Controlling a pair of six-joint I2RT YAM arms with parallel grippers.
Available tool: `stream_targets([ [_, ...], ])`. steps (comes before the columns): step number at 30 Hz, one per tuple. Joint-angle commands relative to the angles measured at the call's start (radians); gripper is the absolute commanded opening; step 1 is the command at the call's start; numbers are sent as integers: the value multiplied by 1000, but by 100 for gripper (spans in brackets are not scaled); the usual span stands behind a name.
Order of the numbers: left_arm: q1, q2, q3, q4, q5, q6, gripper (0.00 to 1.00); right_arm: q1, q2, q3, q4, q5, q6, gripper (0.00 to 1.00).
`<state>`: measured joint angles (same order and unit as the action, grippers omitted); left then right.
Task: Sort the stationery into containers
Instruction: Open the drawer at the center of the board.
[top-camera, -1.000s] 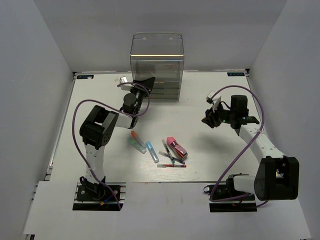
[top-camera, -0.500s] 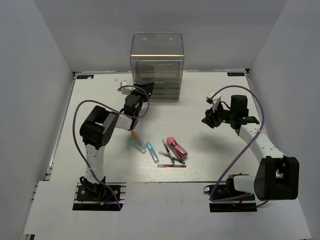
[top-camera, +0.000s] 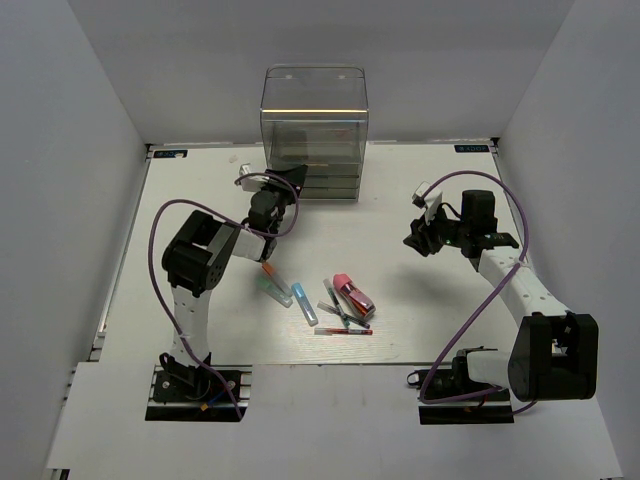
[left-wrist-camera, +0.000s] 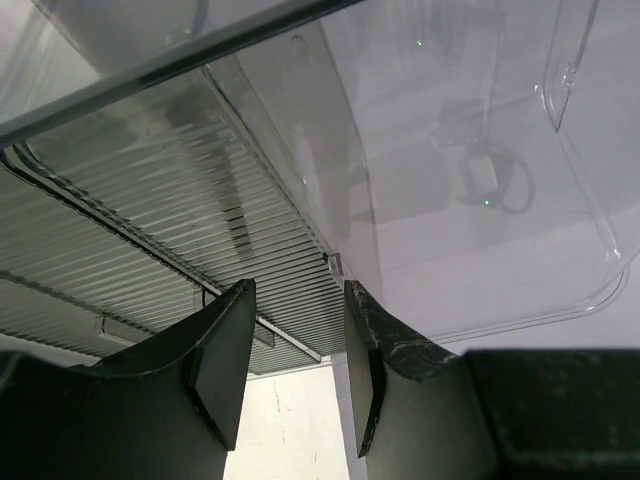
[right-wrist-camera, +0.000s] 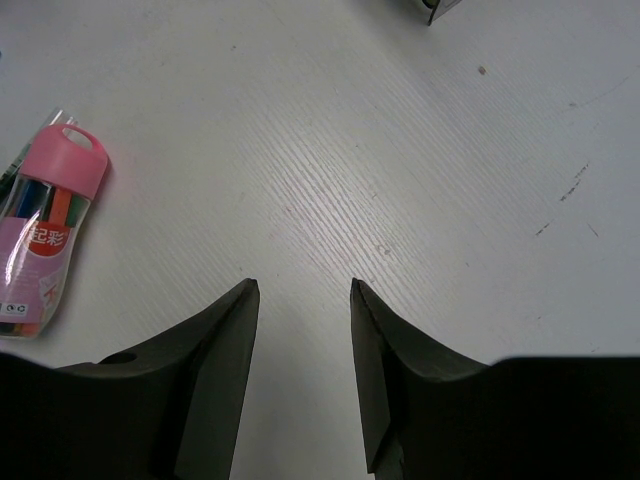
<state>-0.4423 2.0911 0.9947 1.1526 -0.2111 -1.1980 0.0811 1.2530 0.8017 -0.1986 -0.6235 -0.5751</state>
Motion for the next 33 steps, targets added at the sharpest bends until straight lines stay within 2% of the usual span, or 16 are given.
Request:
stream_targets([
  [1, -1, -2, 28, 62, -14, -5, 51, 6, -7, -13, 27, -4, -5, 48],
  [14, -1, 17, 59, 45, -34, -43, 50, 3, -7, -15, 27, 1, -8, 48],
  [21, -1, 60, 87, 58, -43, -86, 42, 3, -9, -16, 25, 2, -9, 48],
  [25, -1, 70, 87, 67, -53, -107, 32, 6, -7, -16, 25, 2, -8, 48],
  [33, -1, 80, 87, 94, -62, -117, 4, 6, -6, -16, 25, 2, -11, 48],
])
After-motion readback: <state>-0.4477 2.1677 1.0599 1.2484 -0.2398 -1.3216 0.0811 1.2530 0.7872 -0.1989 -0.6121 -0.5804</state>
